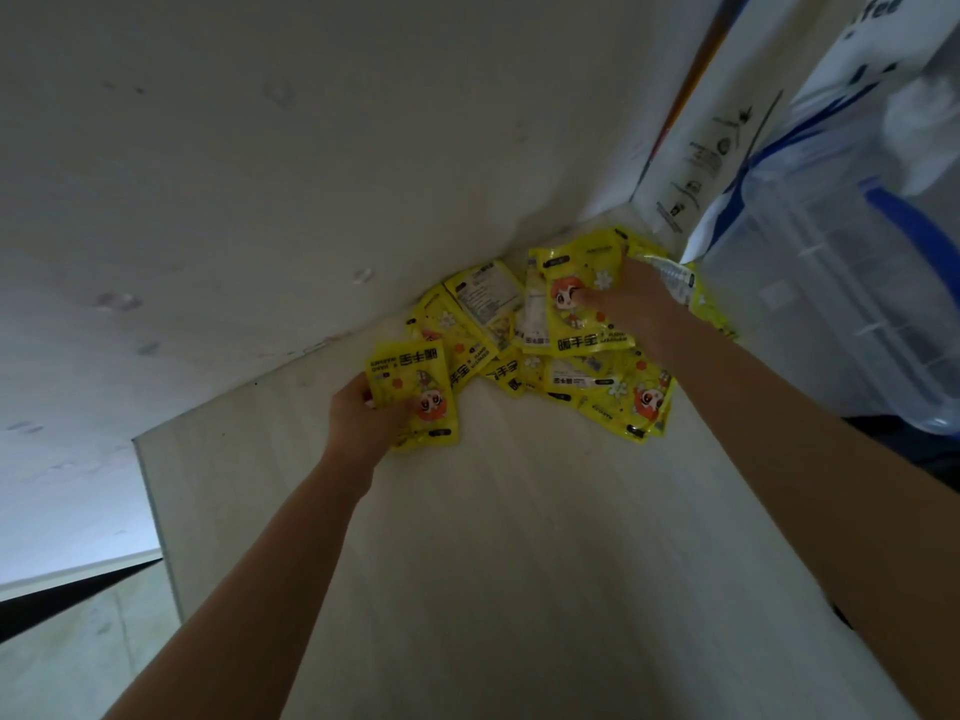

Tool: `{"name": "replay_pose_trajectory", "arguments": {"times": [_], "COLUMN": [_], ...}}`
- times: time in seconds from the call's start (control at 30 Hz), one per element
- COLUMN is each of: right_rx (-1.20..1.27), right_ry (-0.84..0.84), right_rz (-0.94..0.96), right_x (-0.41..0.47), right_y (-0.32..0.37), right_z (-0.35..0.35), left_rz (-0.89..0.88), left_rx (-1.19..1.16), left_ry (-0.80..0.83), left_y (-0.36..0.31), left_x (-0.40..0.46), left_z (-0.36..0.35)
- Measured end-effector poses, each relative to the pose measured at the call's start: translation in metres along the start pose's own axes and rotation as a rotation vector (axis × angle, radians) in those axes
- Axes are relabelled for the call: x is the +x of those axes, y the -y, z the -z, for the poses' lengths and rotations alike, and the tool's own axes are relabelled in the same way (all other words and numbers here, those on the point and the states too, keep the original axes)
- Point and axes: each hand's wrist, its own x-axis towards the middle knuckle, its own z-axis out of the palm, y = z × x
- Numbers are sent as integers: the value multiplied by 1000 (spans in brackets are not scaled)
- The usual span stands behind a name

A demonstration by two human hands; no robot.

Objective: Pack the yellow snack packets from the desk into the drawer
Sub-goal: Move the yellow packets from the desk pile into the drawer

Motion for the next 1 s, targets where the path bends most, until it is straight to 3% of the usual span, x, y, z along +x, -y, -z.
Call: {"name": "replay_pose_trajectory", "arguments": {"times": [0.27,0.6,1.0], "right_rx": [236,342,438], "right_ry": [-30,-22,-156], "right_rz": [40,-57,-136], "right_x": [-104,-251,-365], "right_y": [-37,-107,-170], "right_z": [9,1,-28], "left_rz": [47,41,-13], "left_rx": [-71,-108,33], "left_ry": [30,84,320], "left_y": [30,66,108], "left_x": [-58,-157,-234], "left_z": [-8,-8,2]}}
